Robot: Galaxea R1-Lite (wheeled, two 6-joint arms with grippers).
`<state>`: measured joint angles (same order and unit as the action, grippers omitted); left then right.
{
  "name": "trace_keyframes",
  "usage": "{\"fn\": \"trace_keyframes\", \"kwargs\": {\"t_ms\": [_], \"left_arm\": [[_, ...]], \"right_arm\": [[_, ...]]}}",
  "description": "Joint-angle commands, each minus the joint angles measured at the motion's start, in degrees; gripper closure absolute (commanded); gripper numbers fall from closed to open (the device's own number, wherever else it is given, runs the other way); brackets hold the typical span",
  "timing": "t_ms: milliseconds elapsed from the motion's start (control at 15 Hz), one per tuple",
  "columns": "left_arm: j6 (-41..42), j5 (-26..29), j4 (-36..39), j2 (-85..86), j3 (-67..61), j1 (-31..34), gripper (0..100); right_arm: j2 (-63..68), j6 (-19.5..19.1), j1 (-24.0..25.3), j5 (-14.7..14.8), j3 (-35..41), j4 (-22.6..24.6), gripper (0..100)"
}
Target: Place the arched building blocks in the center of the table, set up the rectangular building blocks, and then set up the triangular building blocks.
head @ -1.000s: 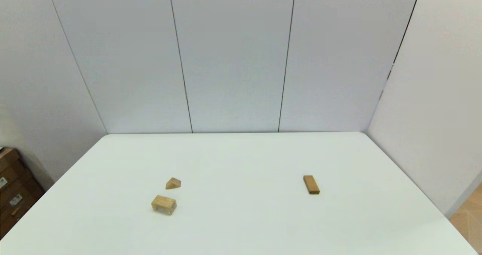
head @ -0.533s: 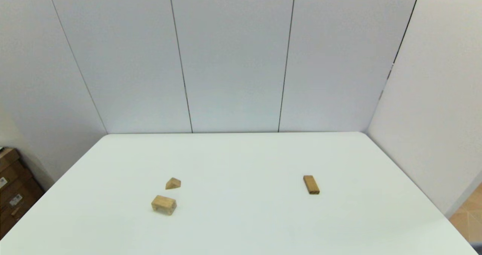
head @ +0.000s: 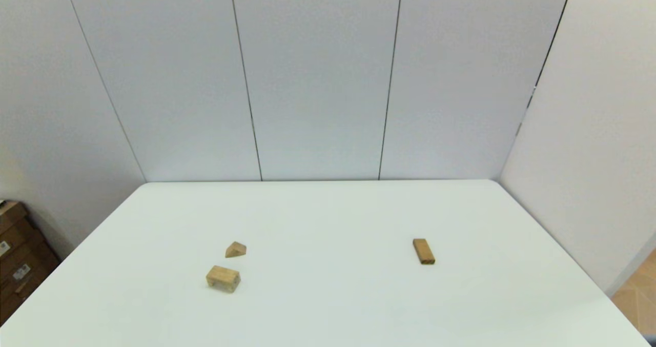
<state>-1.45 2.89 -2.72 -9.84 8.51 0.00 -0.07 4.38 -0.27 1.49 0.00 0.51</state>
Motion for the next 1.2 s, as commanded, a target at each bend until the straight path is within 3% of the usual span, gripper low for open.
{"fn": "trace_keyframes", "kwargs": {"t_ms": [67, 200, 533, 800, 1000, 1200], "left_arm": [[7.25, 2.56, -12.31, -24.09, 16.01, 1.93, 0], [9.45, 2.30, -22.51, -36.30, 26.74, 2.72, 0], [10.85, 2.38, -27.60, -59.77, 40.80, 2.72, 0], [14.19, 2.38, -41.75, -74.89, 49.94, 2.64, 0], [12.35, 2.21, -48.17, -84.82, 56.00, 2.55, 0], [5.05, 2.30, -53.71, -92.20, 61.89, 1.49, 0]], "right_arm": [[0.07, 0.02, 0.00, 0.01, 0.00, 0.02, 0], [0.07, 0.02, 0.00, 0.01, 0.00, 0.02, 0], [0.07, 0.02, 0.00, 0.01, 0.09, 0.02, 0], [0.07, 0.02, 0.00, 0.01, 0.00, 0.02, 0], [0.07, 0.02, 0.00, 0.01, 0.00, 0.02, 0], [0.07, 0.02, 0.00, 0.01, 0.00, 0.02, 0]]}}
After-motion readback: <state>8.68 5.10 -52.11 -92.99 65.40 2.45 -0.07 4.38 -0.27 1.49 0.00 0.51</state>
